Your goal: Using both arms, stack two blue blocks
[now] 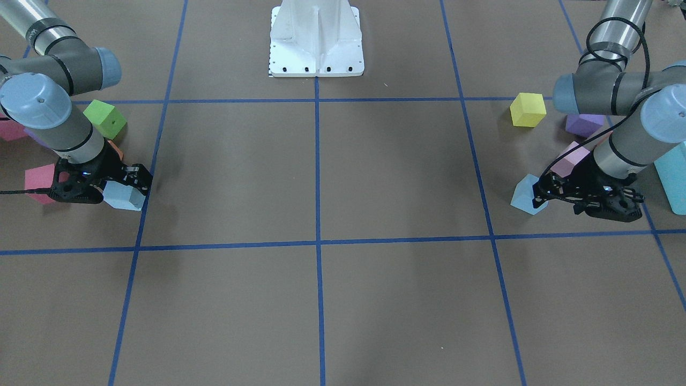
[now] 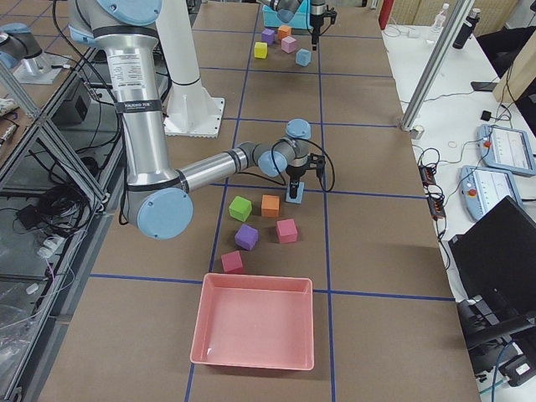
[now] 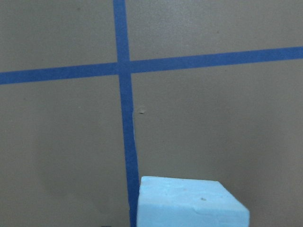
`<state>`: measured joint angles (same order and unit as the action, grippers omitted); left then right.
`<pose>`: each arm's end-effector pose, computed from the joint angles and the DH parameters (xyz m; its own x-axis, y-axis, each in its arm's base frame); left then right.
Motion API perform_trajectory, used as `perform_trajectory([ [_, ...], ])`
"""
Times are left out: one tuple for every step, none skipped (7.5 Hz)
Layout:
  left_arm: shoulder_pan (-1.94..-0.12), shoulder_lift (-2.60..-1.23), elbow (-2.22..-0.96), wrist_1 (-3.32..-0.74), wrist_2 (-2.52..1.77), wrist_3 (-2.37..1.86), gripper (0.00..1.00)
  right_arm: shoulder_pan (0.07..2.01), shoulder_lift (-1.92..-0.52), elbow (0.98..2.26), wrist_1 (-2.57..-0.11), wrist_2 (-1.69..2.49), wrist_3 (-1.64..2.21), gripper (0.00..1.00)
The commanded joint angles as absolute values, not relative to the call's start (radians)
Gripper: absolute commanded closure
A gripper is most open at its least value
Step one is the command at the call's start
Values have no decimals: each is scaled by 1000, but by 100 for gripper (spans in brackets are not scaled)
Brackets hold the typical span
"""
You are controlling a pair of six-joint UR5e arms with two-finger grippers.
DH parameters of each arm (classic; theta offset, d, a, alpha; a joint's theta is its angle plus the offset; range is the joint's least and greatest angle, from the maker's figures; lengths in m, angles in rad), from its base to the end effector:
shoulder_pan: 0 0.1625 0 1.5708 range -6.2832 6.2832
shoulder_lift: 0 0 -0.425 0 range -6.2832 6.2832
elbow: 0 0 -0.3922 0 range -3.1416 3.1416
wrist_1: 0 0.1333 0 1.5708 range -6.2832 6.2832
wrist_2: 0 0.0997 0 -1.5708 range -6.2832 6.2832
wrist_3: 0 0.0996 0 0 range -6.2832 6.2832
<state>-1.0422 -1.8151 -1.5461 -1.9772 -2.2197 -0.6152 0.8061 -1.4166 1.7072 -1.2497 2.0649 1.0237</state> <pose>0.2460 -0.5661 0.4953 0.6519 0.1740 -0.7381 -0.0398 0.9798 0.1959 -0.3346 -0.4731 0.4846 0.7165 0.0852 0.6924 -0.0867 0.9957 -0.0328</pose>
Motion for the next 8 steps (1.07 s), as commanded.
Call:
perform_trajectory([
  [-1042,-1815,-1545,-1977,-2220,-615,1,808,-1419,1706,-1249,2066,1008,27],
  [-1042,-1815,-1546,-1977,-2209,-615,1,808,-1417,1706,-1249,2065,1003,34],
  [-1025,-1815,-1546,-1977,-2192,-617,1,808,-1416,1706,-1249,2065,1002,44],
  [-1023,-1810,-1548,-1980,-2191,-615,1,808,-1414,1709,-1250,2063,1003,52],
  [-1020,-1792,-1548,-2026,-2191,-614,1,808,-1410,1716,-1250,2065,1003,51],
  [-1017,-1773,-1548,-2066,-2187,-612,1,818,-1404,1727,-1255,2068,1003,51],
  [-1012,-1770,-1548,-2071,-2166,-606,1,824,-1405,1758,-1267,2071,1003,51],
  [-1000,-1769,-1551,-2072,-2130,-589,1,831,-1404,1781,-1297,2072,1003,51],
])
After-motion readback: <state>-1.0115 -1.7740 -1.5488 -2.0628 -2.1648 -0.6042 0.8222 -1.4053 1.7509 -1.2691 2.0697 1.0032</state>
